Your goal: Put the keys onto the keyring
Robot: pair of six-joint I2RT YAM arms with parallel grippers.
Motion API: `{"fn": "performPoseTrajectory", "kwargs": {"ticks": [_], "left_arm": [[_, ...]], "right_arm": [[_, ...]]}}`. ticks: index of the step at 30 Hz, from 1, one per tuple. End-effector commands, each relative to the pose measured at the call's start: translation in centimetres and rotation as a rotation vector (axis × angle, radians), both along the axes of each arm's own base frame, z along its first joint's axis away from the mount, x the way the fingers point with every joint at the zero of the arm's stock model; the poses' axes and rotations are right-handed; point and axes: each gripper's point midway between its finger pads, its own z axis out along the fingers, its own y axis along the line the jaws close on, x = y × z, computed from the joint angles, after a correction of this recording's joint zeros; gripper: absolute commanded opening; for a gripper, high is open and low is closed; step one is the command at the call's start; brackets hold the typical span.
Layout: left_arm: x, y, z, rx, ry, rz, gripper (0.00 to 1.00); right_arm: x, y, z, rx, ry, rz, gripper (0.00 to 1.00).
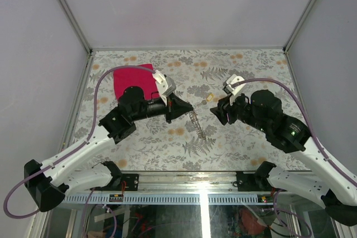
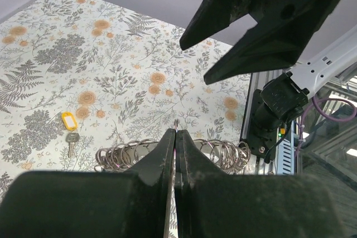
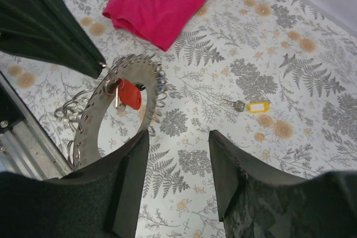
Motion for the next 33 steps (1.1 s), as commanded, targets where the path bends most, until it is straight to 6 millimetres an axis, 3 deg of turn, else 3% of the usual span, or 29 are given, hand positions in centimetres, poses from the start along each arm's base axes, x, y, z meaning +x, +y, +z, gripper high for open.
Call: {"fn": "performPoseTrajectory", "kwargs": {"ticks": [1, 15, 26, 30, 33], "left_arm": [[0.3, -0.3, 1.8, -0.048, -0.042, 0.004, 0.00], [1.8, -0.3, -3.0, 0.054, 0.060, 0.072, 0.00], [2.7, -0.4, -4.4, 0.048, 0.113, 0.125, 0.00], [2.7, -0.5, -4.2, 0.036, 0.116, 0.123, 0.00], [2.6, -0.5, -4.0, 0.032, 0.115, 0.118, 0.00]], "right_arm": [[-0.6, 0.6, 0.7, 0.063, -0.035, 0.048, 0.54], [0.5, 0.7, -2.2, 0.149, 0.051, -0.074, 0.56], [-1.3, 3.5, -1.8, 0.296, 0.097, 0.068, 0.56], [-2.1, 4.2, -1.3, 0.291, 0.028, 0.164, 0.54], [-2.6, 4.3, -1.3, 0.250, -0.119, 0.263, 0.50]]}}
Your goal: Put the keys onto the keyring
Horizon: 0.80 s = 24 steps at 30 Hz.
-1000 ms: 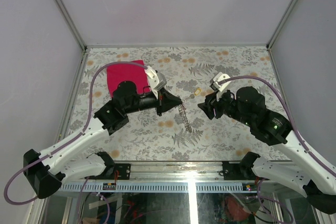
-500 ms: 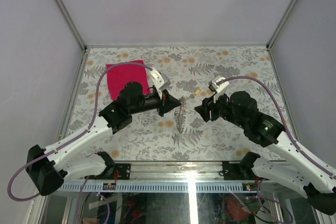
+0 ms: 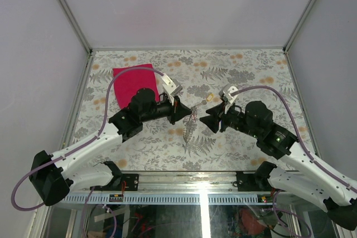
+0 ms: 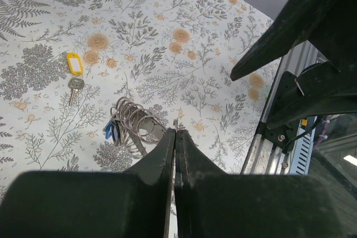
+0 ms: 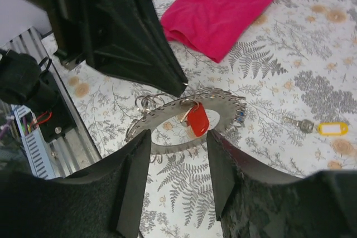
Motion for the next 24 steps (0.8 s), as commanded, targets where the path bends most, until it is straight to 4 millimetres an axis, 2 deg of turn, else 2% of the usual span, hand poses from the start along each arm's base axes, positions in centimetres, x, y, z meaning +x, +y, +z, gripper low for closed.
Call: {"fn": "performPoseTrajectory", "kwargs": {"ticks": [1, 5, 8, 15, 20, 24], "left_arm": [[0.5, -0.5, 2.9, -0.090, -0.067, 0.009, 0.00], [0.3, -0.7, 2.9, -0.092, -0.062, -0.007, 0.00], [0.2, -0.9, 3.0, -0.095, -0.053, -0.017, 0.00], [0.1, -1.1, 3.1, -0.099, -0.047, -0.031, 0.00], [-0.2, -1.3, 3.1, -0.096, -0.041, -0.049, 0.00], [-0.2, -1.3, 3.2, -0.097, -0.042, -0.055, 0.00]], "right_arm": [[-1.1, 0.6, 2.7, 0.048, -0.318, 0.152, 0.49], [-2.3, 0.9, 3.4, 0.047, -0.632, 0.270, 0.42], [-3.2, 1.6, 3.3, -0.019, -0.756, 0.382, 0.37], [-3.5, 2.9, 1.6, -0.178, -0.843, 0.571, 0.35], [-3.4, 3.4, 1.7, -0.221, -0.861, 0.626, 0.35], [-3.2, 3.6, 1.2, -0.246, -0.858, 0.647, 0.38]]}}
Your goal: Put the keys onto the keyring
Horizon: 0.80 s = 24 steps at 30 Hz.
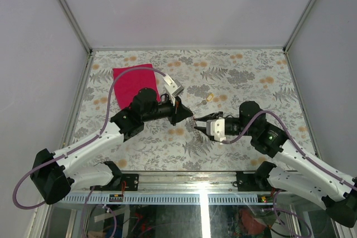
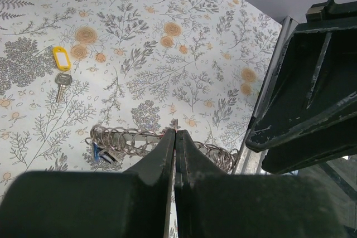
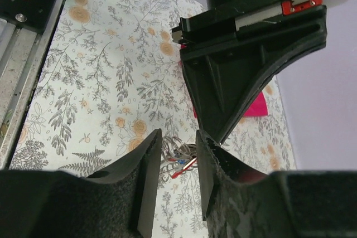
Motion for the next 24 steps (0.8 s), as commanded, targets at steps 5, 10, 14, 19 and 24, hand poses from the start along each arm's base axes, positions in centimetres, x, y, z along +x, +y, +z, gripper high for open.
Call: {"fn": "performPoseTrajectory", "kwargs": {"ticks": [5, 10, 14, 19, 24], "left_arm": [[0.1, -0.9, 3.7, -0.096, -0.076, -0.029, 0.00], [0.0, -0.8, 3.7, -0.096, -0.075, -0.033, 0.00], [-0.1, -0.8, 3.8, -0.098, -0.079, -0.035, 0.00], [-0.2, -0.8, 3.8, -0.099, -0.080, -0.036, 0.00], [-0.2, -0.8, 3.9, -0.100, -0.080, -0.039, 0.00]], "right_arm": [[-0.2, 0.3, 0.8, -0.062, -0.083, 0.070, 0.39], [0.0, 0.1, -0.3, -0.127, -0.078, 0.081, 0.40], [0.3, -0.2, -1.1, -0.169, -0.087, 0.074, 0.39], [1.1, -0.8, -2.4, -0.243, -0.100, 0.046, 0.37], [1.9, -1.1, -2.8, -0.272, -0.153, 0.026, 0.32]]}}
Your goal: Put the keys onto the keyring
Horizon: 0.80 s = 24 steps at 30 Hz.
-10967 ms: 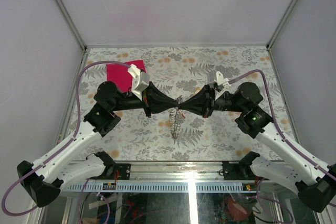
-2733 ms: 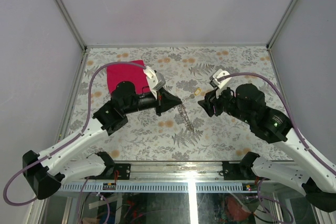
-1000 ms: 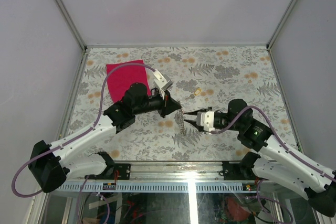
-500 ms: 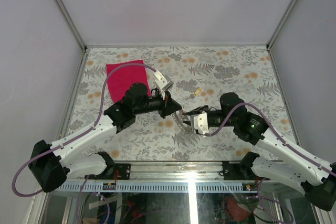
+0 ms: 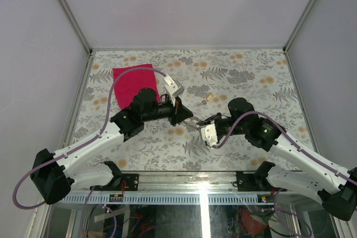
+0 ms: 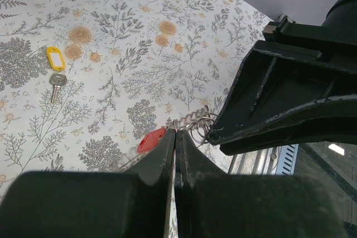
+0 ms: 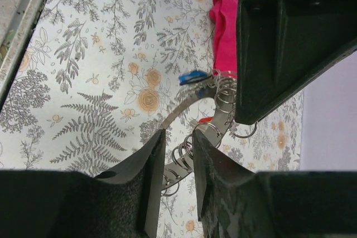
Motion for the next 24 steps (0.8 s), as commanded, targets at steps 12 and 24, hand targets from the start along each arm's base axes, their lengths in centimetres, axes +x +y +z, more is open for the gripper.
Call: {"fn": "performPoseTrajectory", "kwargs": {"ticks": [12, 24], "left_arm": [[0.2, -0.7, 3.9, -0.097, -0.084, -0.019, 0.00], [0.1, -0.7, 4.2, -0.100, -0.089, -0.021, 0.00]], "right_arm": [[2.1, -0.1, 2.3, 0.000, -0.162, -0.030, 0.37], [3.1, 0.0, 4.2, 0.047, -0.216, -0.074, 0.09]]}}
